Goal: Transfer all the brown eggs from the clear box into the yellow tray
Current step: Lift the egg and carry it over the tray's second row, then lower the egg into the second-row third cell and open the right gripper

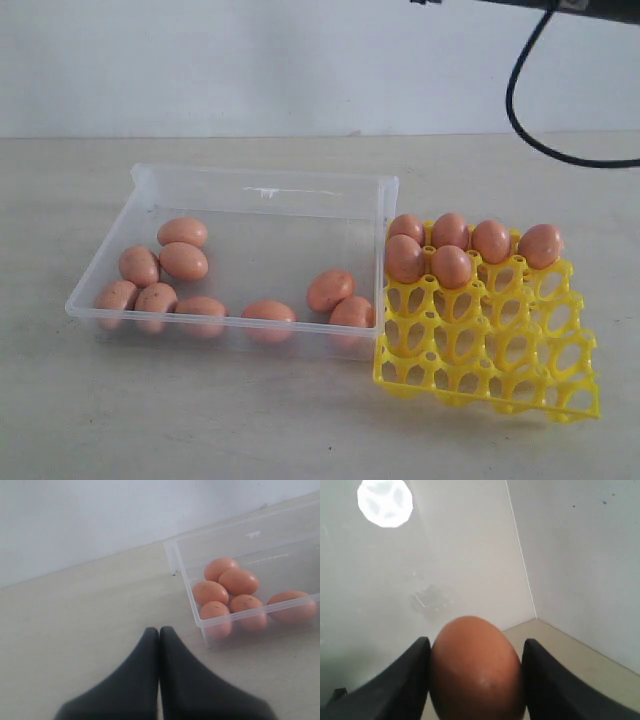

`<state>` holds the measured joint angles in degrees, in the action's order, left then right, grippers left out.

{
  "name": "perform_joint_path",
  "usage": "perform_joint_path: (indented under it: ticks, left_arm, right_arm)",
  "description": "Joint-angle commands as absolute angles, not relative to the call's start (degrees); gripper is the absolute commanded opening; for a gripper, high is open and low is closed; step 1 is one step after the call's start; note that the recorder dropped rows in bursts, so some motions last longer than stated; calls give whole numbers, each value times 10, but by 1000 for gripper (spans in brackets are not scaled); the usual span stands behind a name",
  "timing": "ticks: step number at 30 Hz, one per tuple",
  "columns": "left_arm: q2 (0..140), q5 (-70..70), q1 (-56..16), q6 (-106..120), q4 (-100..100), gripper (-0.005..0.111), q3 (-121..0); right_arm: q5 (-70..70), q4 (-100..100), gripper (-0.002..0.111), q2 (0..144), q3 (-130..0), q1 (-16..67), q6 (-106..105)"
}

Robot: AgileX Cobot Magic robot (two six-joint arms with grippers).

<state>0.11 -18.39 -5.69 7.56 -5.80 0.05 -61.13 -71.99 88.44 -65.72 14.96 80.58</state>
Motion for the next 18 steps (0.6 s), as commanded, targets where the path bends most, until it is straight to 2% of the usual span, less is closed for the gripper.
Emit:
perform_joint_path:
  ticks: [1, 3, 4, 8, 9, 13, 18]
  left_arm:
    - [0, -180, -59, 76, -54, -4, 0]
    - [0, -180, -59, 76, -54, -4, 0]
    - [0, -180, -59, 76, -54, -4, 0]
    - [0, -180, -59, 76, -54, -4, 0]
    - [0, -180, -59, 76, -54, -4, 0]
    - [0, -180, -59, 76, -54, -4, 0]
    - [0, -180, -59, 76, -54, -4, 0]
  right_arm:
    - [-695, -626, 0, 886, -561, 73, 786]
    - [-700, -603, 0, 886, -506, 37, 771]
    - [-700, -609, 0, 886, -438, -2, 762]
    - [-700, -756, 0, 886, -326, -57, 676]
    - [-697, -766, 0, 886, -319, -57, 665]
    - [-527, -741, 0, 886, -313, -57, 630]
    - [-428, -737, 0, 886, -313, -57, 626]
